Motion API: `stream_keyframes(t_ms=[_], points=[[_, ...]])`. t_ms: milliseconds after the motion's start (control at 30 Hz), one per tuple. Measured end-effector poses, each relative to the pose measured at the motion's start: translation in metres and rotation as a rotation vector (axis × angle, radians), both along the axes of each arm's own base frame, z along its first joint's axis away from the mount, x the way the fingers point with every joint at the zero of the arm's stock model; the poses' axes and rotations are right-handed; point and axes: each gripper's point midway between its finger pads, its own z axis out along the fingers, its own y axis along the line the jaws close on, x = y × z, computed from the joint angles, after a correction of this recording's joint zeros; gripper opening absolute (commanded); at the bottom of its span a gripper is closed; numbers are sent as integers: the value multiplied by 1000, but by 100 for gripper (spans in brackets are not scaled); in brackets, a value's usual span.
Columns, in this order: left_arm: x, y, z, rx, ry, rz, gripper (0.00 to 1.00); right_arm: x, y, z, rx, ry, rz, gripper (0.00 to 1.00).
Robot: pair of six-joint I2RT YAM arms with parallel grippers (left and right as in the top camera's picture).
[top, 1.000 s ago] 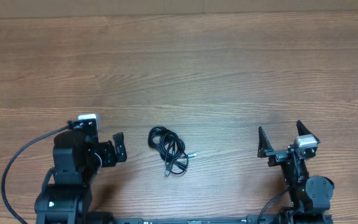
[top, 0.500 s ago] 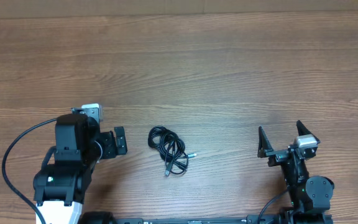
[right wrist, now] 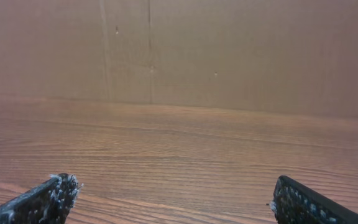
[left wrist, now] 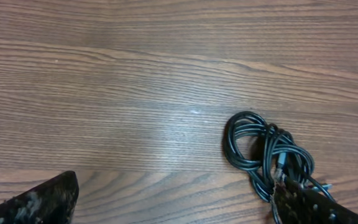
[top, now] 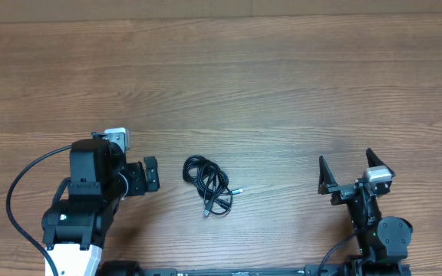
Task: Untangle cables
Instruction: 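Raise the left arm and move its gripper toward the black cable bundle, then lower the left gripper onto the cable coil and grasp it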
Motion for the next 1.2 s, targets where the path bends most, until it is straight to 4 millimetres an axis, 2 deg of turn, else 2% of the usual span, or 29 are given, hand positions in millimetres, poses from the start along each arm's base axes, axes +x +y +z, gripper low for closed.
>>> stream_keyframes(t_ms=[300,467,667,767,933,1067,1200], points=[[-2,-15,-1,-47,17,-81,100,0,0,0,0,0,0,100],[-3,-23,1,-64,89,-132,100,0,0,0,0,0,0,100],[6,-47,11,-65,172,-227,100,0,0,0,0,0,0,100],[7,-58,8,-74,253,-245,100,0,0,0,0,0,0,100],[12,-70,-19,-82,424,-227,100,0,0,0,0,0,0,100],[13,-72,-45,-78,532,-209,100,0,0,0,0,0,0,100],[16,-72,-70,-98,632,-121,100,0,0,0,0,0,0,100]])
